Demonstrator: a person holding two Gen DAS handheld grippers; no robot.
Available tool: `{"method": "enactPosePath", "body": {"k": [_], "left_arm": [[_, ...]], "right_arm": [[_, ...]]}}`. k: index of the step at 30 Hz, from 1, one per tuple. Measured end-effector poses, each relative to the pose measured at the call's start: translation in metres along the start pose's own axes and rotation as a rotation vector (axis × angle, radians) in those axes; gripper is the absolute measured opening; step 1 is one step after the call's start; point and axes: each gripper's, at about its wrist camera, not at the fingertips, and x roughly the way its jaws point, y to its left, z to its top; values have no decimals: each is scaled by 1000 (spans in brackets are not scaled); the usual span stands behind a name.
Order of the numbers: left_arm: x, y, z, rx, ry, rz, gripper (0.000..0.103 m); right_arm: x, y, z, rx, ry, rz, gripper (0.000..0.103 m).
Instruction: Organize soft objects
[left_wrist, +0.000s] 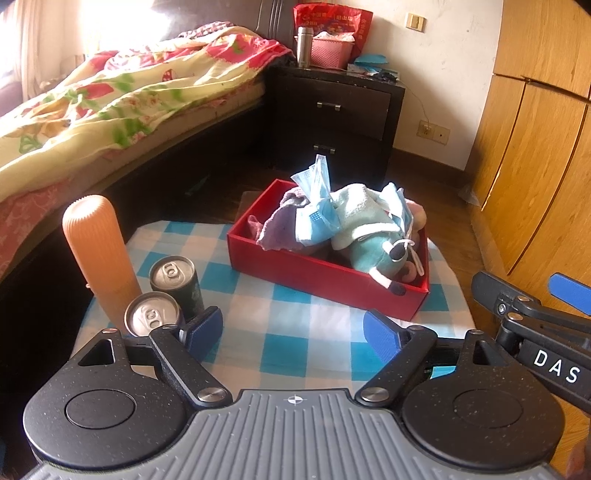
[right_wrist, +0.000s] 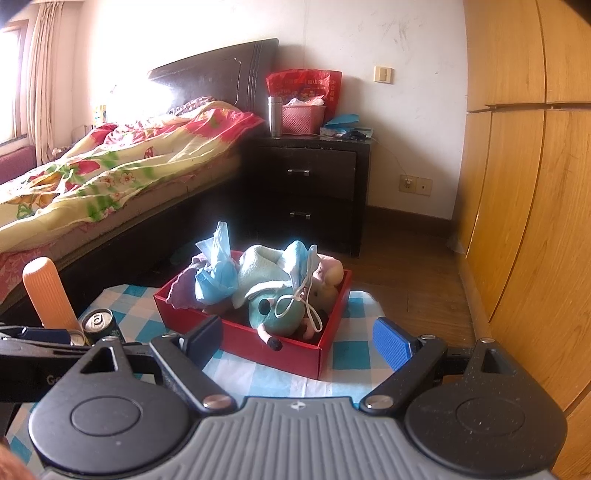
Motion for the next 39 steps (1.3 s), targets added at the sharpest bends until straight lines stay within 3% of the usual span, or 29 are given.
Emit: {"method": "enactPosePath", "body": {"k": [8,15,22,34,39], "left_arm": [[-1,0,-1,16,-44,1,91],[-5,-4,-4,69,-87,-11,91],[8,5,-7,35,6,18,92],[18,19,-16,26,66,63,92],[17,23,-17,18,69,80,93]], "right_arm": [[-3,-3,2,24,-17,9,68],[-5,-8,3,50,-25,16,68],[-3,-20,2,97,-9,13,69],[16,-34,-17,123,125,30,70],[17,-33,-20,126,139,37,70]]}}
